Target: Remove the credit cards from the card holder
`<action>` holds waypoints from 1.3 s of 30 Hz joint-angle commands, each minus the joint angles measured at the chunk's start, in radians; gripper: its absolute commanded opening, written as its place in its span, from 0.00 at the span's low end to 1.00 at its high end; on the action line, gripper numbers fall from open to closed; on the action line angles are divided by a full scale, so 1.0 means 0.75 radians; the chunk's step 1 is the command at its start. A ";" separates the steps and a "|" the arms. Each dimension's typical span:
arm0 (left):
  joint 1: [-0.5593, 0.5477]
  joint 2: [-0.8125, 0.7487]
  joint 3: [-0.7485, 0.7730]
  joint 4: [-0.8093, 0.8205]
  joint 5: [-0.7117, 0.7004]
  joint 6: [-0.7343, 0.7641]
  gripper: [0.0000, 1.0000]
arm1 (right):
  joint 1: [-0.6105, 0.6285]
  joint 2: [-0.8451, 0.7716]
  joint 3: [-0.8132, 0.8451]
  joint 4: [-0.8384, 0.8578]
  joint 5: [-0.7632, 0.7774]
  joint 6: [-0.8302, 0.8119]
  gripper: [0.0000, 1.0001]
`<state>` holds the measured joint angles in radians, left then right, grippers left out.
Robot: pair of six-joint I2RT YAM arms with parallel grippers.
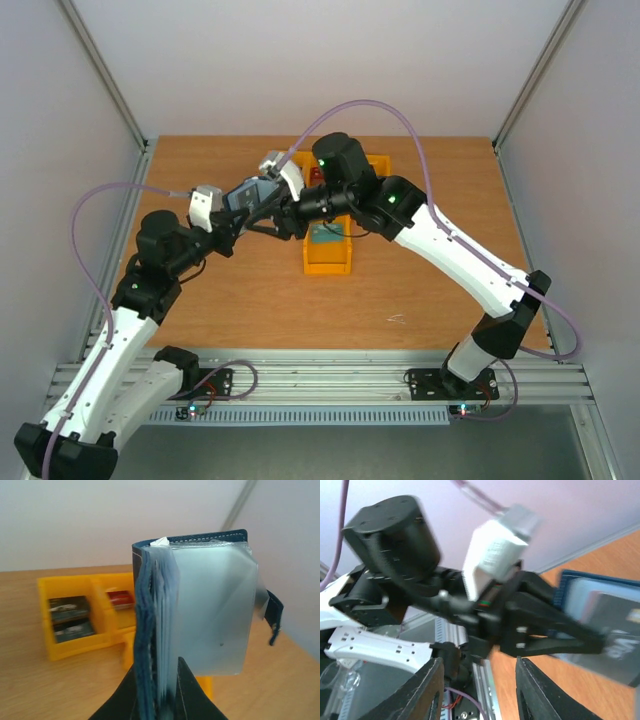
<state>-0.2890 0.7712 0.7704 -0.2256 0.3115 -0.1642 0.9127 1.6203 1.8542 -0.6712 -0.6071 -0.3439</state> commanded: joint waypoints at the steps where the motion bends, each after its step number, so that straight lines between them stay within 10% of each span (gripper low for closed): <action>1: 0.059 -0.040 0.013 0.334 0.433 -0.402 0.00 | -0.159 -0.024 -0.111 0.192 -0.182 0.248 0.37; 13: 0.087 -0.042 -0.040 0.798 0.828 -0.658 0.00 | -0.273 -0.080 -0.075 -0.088 -0.280 0.046 0.28; 27: 0.052 -0.012 -0.025 0.818 0.927 -0.609 0.00 | -0.257 -0.047 -0.045 -0.021 -0.535 0.014 0.02; 39: 0.053 -0.025 -0.053 0.824 0.910 -0.613 0.10 | -0.272 -0.099 -0.090 -0.013 -0.521 -0.026 0.01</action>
<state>-0.2314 0.7597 0.7364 0.3256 0.9543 -0.6289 0.7048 1.5673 1.7897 -0.7254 -0.9550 -0.3443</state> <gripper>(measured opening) 0.095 0.015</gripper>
